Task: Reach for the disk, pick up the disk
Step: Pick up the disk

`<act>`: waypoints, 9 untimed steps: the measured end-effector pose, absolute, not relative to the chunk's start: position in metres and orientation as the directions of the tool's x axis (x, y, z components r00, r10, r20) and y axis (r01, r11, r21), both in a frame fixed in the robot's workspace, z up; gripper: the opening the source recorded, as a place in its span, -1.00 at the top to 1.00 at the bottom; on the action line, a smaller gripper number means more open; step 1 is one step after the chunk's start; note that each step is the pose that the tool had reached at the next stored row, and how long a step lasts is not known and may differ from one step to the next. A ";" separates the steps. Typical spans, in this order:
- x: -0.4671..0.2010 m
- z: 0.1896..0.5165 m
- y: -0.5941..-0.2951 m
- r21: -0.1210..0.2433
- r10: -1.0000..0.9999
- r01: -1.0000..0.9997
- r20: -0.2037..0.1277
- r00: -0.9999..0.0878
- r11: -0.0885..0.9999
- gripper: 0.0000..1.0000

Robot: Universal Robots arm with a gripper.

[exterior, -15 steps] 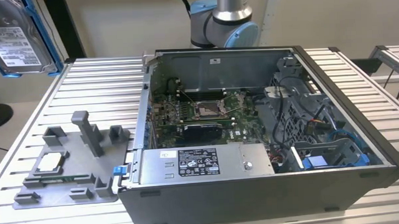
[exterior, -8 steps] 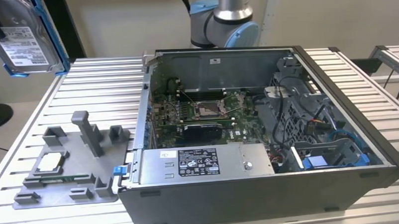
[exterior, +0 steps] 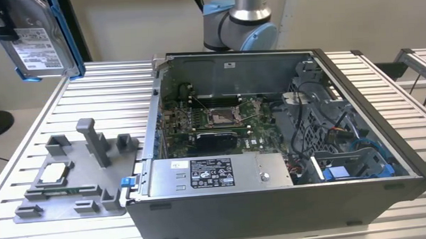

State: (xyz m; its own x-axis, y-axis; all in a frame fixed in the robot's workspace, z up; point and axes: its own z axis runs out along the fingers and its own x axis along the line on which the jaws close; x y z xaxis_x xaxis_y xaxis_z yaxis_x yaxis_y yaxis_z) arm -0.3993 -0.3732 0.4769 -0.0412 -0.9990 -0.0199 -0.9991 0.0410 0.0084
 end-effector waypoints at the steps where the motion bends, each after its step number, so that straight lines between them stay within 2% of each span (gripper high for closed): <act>1: -0.397 0.477 -0.373 0.008 -0.999 -0.999 -0.020 -0.041 0.041 1.00; 9: -0.385 0.477 -0.373 0.008 -0.999 -0.999 -0.020 -0.041 0.041 1.00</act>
State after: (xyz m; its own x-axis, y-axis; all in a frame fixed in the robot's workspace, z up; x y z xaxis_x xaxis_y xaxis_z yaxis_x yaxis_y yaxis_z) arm -0.3848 -0.3731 0.4769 -0.0412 -0.9990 -0.0199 -0.9991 0.0411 0.0085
